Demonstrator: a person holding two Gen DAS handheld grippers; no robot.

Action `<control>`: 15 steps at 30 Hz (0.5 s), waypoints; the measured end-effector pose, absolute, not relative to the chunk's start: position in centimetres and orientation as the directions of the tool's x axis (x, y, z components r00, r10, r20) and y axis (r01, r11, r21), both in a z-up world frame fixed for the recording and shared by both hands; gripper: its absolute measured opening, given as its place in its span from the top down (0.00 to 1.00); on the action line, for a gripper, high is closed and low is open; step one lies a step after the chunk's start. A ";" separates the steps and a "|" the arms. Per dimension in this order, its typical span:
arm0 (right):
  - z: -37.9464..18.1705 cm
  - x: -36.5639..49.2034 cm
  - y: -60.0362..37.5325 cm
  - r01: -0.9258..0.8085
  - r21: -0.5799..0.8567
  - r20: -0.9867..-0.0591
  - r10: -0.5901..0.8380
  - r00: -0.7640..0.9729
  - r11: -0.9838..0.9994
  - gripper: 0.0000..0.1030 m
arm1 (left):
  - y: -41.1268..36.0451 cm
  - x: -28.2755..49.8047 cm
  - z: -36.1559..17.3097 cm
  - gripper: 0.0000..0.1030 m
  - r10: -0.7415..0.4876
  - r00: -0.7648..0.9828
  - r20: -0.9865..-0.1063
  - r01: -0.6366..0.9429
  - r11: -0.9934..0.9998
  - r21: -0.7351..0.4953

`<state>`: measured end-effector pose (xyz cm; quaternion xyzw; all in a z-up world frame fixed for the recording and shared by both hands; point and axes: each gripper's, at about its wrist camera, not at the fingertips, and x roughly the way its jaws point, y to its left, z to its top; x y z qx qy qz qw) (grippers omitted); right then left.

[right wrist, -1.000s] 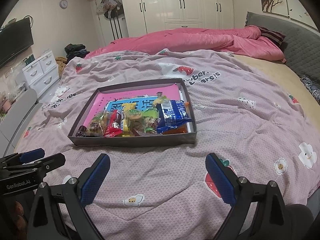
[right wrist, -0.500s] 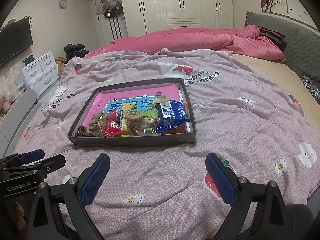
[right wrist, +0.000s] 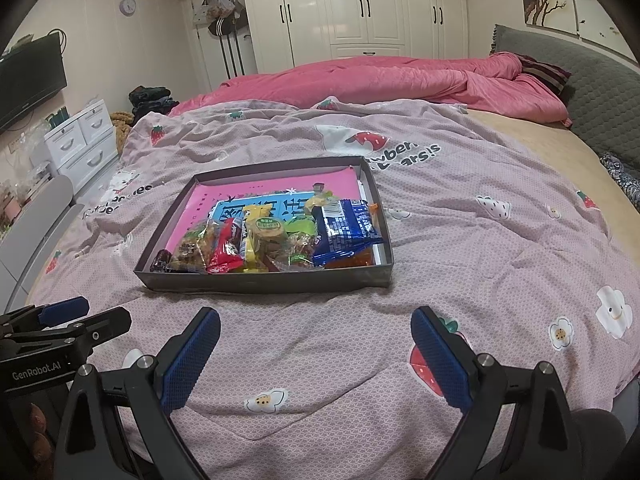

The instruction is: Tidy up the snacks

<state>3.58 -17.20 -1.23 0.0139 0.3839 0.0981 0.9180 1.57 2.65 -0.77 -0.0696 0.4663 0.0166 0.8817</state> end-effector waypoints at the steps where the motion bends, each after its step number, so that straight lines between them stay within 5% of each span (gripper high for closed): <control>1: -1.2 3.6 -17.2 -0.169 0.101 -0.702 0.191 0.686 0.980 0.06 | 2.6 1.6 -0.8 0.22 -0.034 0.564 -0.825 -0.095 0.990 -0.106; 15: -1.2 3.6 -17.2 -0.169 0.101 -0.702 0.190 0.686 0.980 0.06 | 2.6 1.6 -0.8 0.22 -0.029 0.560 -0.828 -0.100 0.990 -0.102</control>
